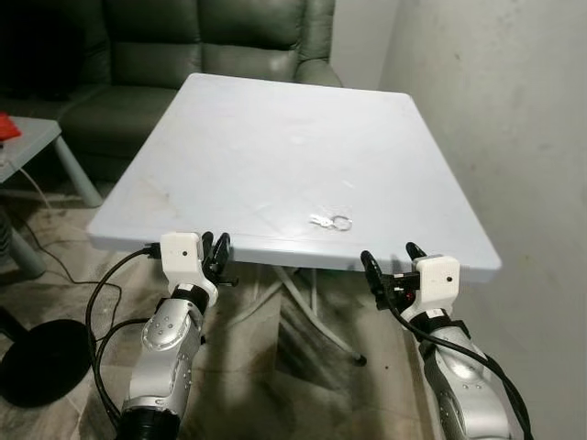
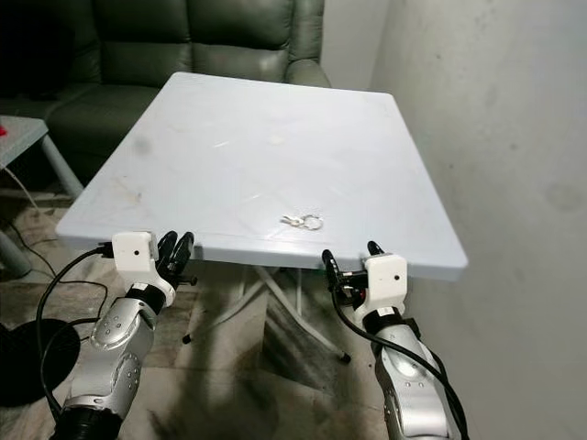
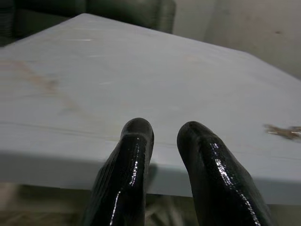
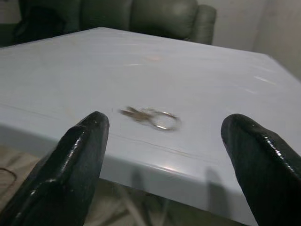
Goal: Hang keys on a hook
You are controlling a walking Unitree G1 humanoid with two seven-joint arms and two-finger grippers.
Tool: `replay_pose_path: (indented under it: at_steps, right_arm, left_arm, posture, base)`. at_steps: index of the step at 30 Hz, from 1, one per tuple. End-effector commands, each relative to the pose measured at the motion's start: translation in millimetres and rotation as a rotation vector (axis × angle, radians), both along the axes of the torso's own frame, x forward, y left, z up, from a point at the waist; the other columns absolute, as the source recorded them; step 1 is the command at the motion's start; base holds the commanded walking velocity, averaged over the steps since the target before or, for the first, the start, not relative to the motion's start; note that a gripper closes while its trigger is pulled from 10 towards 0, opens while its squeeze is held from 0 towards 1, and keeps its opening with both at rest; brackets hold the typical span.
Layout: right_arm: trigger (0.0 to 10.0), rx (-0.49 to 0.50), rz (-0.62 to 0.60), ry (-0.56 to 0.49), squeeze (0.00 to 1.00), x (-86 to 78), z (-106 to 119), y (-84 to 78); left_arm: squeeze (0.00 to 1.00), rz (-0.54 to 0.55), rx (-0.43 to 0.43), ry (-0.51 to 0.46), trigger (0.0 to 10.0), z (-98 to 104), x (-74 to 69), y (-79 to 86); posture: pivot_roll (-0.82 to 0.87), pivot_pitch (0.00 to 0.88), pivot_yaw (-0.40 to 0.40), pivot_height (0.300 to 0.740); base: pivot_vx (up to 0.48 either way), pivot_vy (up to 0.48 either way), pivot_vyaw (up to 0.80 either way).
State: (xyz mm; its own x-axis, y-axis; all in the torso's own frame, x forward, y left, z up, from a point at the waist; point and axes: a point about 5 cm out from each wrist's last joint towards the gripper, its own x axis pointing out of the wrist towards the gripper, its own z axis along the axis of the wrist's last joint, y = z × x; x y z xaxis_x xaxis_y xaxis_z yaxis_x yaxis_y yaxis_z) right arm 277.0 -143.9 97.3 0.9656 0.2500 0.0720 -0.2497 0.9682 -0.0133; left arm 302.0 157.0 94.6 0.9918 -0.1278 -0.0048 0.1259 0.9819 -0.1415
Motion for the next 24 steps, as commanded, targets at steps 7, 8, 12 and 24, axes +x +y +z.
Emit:
replay_pose_path:
  at_steps: [7,8,12,24]
  right_arm:
    - [10.0,-0.009,-0.006,0.006,0.00,-3.4,-1.4,-4.7]
    - [10.0,-0.010,-0.005,0.005,0.00,-3.6,-1.3,-4.6]
    - [10.0,-0.015,-0.001,0.006,0.00,-3.7,-1.2,-4.3]
    - [10.0,-0.022,0.018,0.008,0.00,-4.5,-1.1,-1.9]
  left_arm:
    - [0.00,-0.008,0.024,-0.024,10.0,6.4,1.8,-4.3]
    - [0.00,-0.003,0.009,-0.016,10.0,5.6,1.5,-4.5]
    - [0.00,-0.001,0.004,-0.012,10.0,5.5,1.5,-5.1]
    - [0.00,-0.018,-0.006,-0.002,10.0,5.0,0.9,-7.3]
  posture:
    - [-0.07,0.000,-0.045,0.740]
    - [-0.07,0.000,-0.044,0.740]
    - [-0.07,0.000,-0.047,0.740]
    - [-0.06,0.000,-0.050,0.740]
  base:
    - [0.000,0.198,0.00]
    - [0.000,0.000,0.00]
    - [0.000,0.000,0.00]
    - [0.000,0.000,0.00]
